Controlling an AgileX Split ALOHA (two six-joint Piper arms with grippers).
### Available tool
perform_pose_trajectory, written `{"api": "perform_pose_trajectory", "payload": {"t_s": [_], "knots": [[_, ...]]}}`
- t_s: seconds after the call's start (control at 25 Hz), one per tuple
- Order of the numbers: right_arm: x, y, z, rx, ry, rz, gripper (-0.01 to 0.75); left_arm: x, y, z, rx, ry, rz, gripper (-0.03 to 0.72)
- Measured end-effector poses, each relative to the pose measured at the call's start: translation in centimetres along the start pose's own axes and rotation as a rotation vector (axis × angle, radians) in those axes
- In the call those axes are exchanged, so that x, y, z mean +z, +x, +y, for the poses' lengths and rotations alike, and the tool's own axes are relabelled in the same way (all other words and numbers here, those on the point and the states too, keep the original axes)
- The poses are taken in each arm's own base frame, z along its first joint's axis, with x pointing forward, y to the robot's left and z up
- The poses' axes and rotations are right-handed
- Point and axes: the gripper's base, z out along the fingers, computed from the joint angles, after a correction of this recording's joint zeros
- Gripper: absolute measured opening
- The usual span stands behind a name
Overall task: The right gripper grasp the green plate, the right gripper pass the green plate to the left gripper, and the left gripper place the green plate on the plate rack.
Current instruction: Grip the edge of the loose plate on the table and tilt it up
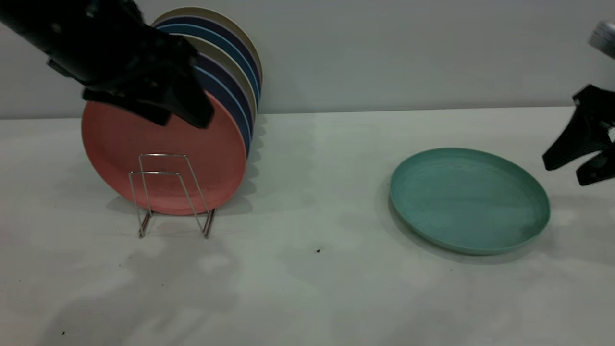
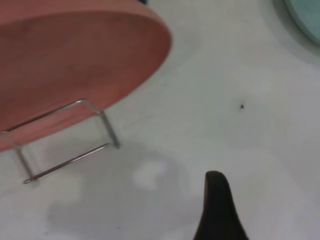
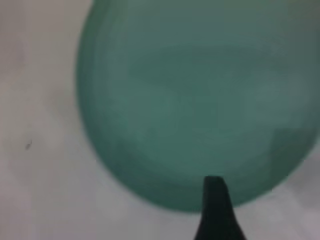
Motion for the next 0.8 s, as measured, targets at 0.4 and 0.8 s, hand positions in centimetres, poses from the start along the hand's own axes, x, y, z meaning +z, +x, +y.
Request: {"api": "perform_pose_trajectory", "payload": {"t_s": [0.4, 0.8], "knots": [[4.9, -1.3, -4.4, 0.033, -0.054, 0.061, 0.513, 0.2, -0.5, 0.0, 0.000, -0.012, -0.039, 0.528], [8.0, -1.0, -4.9, 0.012, -0.100, 0.104, 0.446, 0.2, -0.5, 0.0, -0.005, -0.011, -0.041, 0.528]]}}
